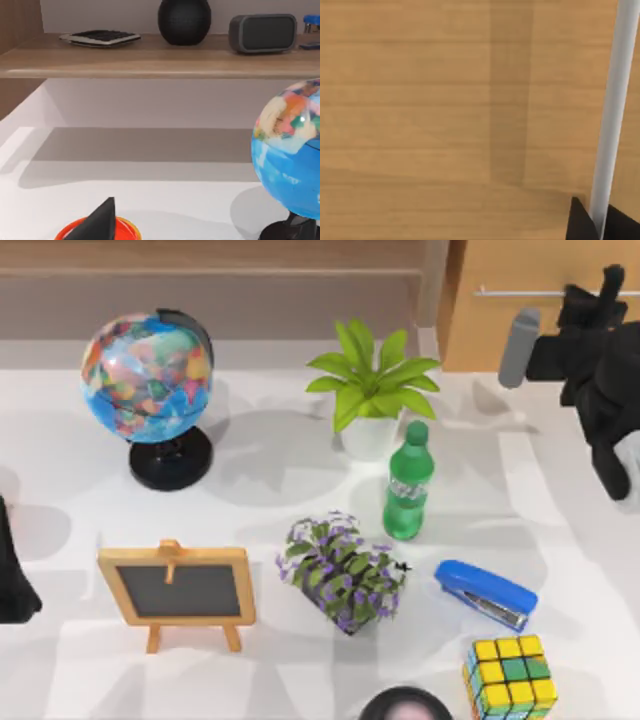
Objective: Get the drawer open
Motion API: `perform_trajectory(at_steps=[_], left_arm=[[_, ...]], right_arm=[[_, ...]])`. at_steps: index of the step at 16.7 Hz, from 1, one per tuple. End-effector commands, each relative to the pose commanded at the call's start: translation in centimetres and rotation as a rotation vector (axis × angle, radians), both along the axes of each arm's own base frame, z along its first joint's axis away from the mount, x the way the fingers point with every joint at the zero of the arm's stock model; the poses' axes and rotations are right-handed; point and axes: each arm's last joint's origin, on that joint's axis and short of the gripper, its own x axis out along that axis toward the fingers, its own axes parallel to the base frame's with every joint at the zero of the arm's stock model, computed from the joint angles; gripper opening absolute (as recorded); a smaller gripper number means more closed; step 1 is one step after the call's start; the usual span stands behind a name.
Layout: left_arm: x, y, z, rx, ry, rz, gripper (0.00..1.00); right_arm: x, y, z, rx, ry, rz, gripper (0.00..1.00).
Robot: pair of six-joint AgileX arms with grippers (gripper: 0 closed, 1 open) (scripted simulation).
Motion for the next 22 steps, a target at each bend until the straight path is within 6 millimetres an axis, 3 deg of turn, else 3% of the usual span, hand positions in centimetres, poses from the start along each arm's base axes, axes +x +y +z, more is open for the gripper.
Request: perform_trajectory(at_steps=[7, 14, 22], left_arm=[[0.0, 0.0, 0.0, 0.000, 0.000, 0.000, 1.00], [0.0, 0.0, 0.0, 0.000, 0.000, 0.000, 1.00], [0.0, 0.0, 0.0, 0.000, 0.000, 0.000, 1.00]], right_arm=[[-0.4, 0.2, 0.1, 0.003, -0.001, 0.004, 0.00], [-6.0, 0.2, -0.2, 0.002, 0.010, 0.002, 0.00], [-7.2, 0.2, -0.1, 0.003, 0.003, 0.002, 0.00]])
